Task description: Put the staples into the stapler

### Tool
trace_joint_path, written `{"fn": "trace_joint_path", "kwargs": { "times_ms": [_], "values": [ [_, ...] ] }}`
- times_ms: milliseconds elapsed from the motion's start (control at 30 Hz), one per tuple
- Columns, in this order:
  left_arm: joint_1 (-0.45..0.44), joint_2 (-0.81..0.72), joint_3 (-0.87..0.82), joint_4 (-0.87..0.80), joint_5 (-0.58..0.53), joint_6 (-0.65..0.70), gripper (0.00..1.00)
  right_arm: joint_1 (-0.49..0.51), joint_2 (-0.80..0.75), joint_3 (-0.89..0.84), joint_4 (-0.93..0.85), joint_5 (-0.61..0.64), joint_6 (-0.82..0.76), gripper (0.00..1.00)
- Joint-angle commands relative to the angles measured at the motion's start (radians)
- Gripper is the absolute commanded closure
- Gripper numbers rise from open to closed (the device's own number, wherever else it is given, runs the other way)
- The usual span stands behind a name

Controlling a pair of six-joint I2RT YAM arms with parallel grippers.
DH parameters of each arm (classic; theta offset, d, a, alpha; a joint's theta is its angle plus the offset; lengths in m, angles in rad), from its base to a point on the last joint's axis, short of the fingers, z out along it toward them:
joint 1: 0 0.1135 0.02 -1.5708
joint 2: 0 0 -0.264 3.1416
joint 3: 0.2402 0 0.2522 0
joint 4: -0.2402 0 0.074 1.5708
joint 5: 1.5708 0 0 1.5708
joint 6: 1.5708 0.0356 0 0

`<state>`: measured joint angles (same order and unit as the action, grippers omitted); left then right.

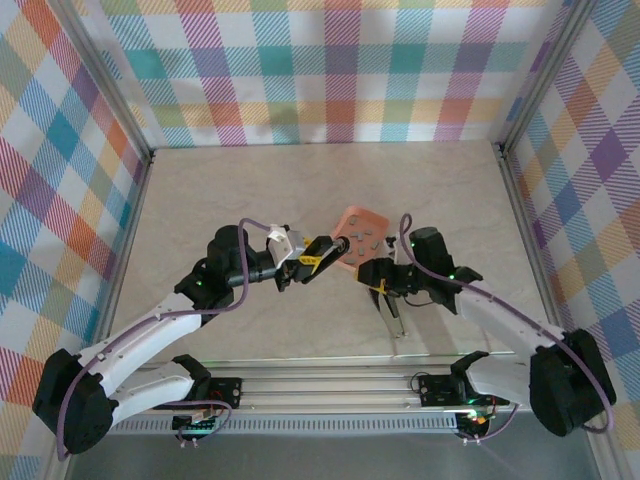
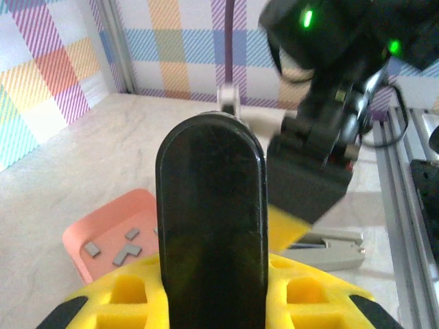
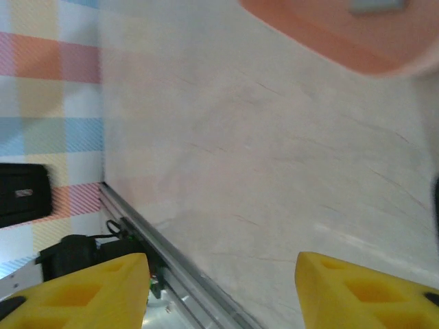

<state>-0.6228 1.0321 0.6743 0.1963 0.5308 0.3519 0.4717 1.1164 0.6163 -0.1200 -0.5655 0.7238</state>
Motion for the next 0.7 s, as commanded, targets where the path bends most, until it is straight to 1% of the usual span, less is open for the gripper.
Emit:
{"fn": "trace_joint_path", "kwargs": {
  "times_ms": [0,133,300,500,667],
  "values": [
    [0.009,-0.018,0.05,-0.005,-0.014,0.054,1.0,0.005,-0.061,0.084,-0.015,-0.058,-0.031,0.41],
    [0.009,-0.005,0.044,-0.002,-0.013,0.065,1.0,0.007,-0.075,0.154,-0.013,-0.097,0.001,0.43],
    [0.009,0.01,0.045,0.015,0.005,0.062,1.0,0.024,-0.013,0.193,0.041,-0.147,0.056,0.49],
    [0.009,0.015,0.047,0.026,0.012,0.061,1.0,0.06,0.03,0.207,0.075,-0.139,0.07,0.54],
    [0.009,0.022,0.045,0.046,0.037,0.048,1.0,0.074,0.055,0.207,0.103,-0.119,0.078,0.61]
  ]
}}
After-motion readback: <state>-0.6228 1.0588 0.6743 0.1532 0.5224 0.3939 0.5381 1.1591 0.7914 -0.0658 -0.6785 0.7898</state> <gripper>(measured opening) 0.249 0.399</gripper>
